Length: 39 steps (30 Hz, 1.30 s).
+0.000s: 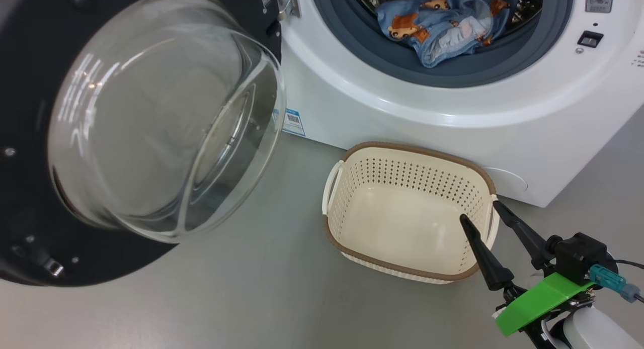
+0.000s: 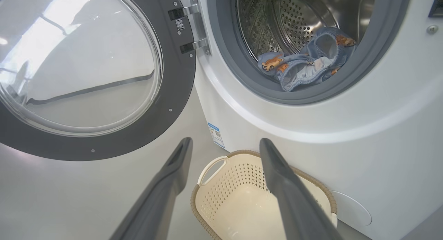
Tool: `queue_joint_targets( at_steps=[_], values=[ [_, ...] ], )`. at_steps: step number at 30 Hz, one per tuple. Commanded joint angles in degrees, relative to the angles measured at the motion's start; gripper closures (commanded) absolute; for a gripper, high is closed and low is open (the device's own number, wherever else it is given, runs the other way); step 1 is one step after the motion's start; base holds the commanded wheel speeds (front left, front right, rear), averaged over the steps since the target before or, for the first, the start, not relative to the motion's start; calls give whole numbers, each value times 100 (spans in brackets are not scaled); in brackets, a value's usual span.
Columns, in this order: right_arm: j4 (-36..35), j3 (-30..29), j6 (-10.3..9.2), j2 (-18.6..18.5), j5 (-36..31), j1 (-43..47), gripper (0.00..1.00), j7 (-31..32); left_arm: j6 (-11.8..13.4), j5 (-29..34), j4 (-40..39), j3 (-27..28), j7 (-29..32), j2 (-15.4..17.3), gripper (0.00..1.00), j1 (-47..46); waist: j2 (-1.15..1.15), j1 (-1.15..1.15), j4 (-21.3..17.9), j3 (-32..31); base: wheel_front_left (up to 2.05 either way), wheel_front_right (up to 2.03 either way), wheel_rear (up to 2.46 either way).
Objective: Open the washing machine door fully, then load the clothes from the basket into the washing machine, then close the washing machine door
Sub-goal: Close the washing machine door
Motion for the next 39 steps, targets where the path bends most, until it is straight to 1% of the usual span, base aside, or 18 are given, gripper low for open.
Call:
queue_joint_targets(
  at_steps=[1,10,18,22,30,35,38,39],
  values=[
    [-102,71,26,-29,18,-26,0,-46,-38,-70,-195,136,111,298,100,11,0,0,9,-40,0,0,0],
    [-104,-2,26,26,25,69,0,-46,-38,-126,-894,59,660,257,100,415,0,0,5,-277,0,0,0],
    [-124,-124,26,67,22,230,0,-46,-38,-150,-1782,-86,1047,46,100,842,0,0,-5,-484,0,0,0],
    [-134,-227,26,100,11,320,0,-46,-38,-112,-2158,-153,1144,-66,100,1009,0,0,-41,-592,0,0,0],
    [-165,-381,26,186,-4,509,0,-46,-38,-72,-2855,-320,1258,-393,100,1353,0,0,-201,-820,0,0,0],
    [-194,-477,26,237,-28,602,0,-46,-38,39,-3153,-427,1199,-589,100,1498,0,0,-337,-875,0,0,0],
    [-204,-559,26,255,-38,645,0,-46,-38,0,-3342,-490,1220,-722,100,1543,0,0,-439,-902,0,0,0],
    [-204,-559,26,255,-38,645,0,-46,-38,0,-3342,-490,1220,-722,100,1543,0,0,-439,-902,0,0,0]
  ],
)
